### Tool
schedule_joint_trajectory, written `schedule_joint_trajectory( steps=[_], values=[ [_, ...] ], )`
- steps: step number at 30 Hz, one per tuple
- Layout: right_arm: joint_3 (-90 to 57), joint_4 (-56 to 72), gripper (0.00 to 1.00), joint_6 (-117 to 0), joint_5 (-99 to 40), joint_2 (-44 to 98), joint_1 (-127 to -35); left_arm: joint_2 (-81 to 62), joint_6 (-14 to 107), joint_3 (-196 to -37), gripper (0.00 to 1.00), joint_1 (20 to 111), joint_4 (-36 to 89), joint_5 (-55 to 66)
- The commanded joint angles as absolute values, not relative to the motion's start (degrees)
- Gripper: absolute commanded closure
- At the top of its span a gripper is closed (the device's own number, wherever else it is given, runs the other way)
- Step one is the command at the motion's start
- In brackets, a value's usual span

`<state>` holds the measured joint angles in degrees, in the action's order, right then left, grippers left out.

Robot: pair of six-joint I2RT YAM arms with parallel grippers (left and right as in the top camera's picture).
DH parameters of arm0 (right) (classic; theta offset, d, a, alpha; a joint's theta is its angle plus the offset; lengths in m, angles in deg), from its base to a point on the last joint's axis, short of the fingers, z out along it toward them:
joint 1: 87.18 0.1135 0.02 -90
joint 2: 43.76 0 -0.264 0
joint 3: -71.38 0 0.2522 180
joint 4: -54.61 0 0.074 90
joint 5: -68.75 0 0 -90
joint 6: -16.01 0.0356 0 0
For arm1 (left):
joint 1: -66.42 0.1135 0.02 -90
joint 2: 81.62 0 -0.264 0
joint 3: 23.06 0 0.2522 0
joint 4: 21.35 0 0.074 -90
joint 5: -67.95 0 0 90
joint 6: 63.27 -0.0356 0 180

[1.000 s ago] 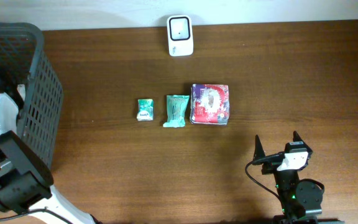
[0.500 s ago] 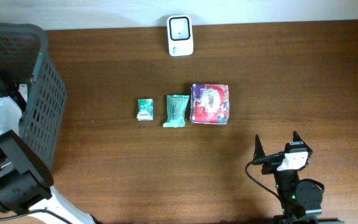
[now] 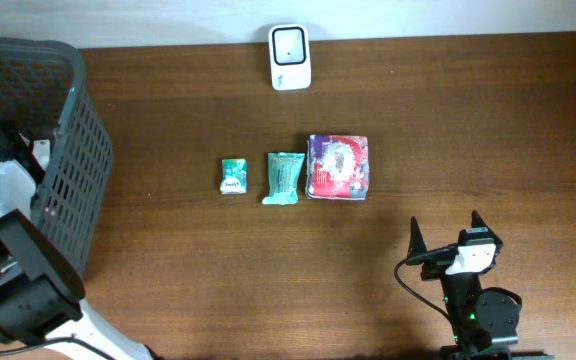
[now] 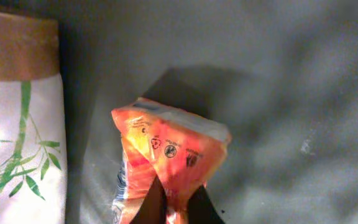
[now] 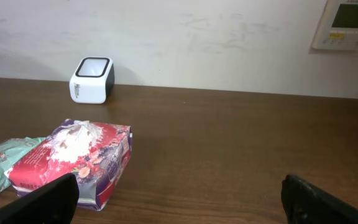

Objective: Scan the item barcode
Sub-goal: 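Reach the left gripper into the basket and grasp the orange packet, then lift the orange packet out and place it above the small green packet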

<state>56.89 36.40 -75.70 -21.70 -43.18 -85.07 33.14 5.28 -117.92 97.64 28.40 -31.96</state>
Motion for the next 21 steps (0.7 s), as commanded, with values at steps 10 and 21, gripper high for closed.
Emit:
schedule_joint_trajectory(
  steps=[10, 21],
  values=[
    [57.31, 36.16, 0.01, -75.9, -21.2, -43.51, -85.34, 6.16, 39.62, -136.65, 1.0, 100.24, 29.2, -8.03],
    [57.31, 36.16, 0.01, -75.9, -21.22, -43.51, -85.34, 4.66, 39.42, -136.34, 1.0, 71.98, 33.55, 12.23]
  ],
)
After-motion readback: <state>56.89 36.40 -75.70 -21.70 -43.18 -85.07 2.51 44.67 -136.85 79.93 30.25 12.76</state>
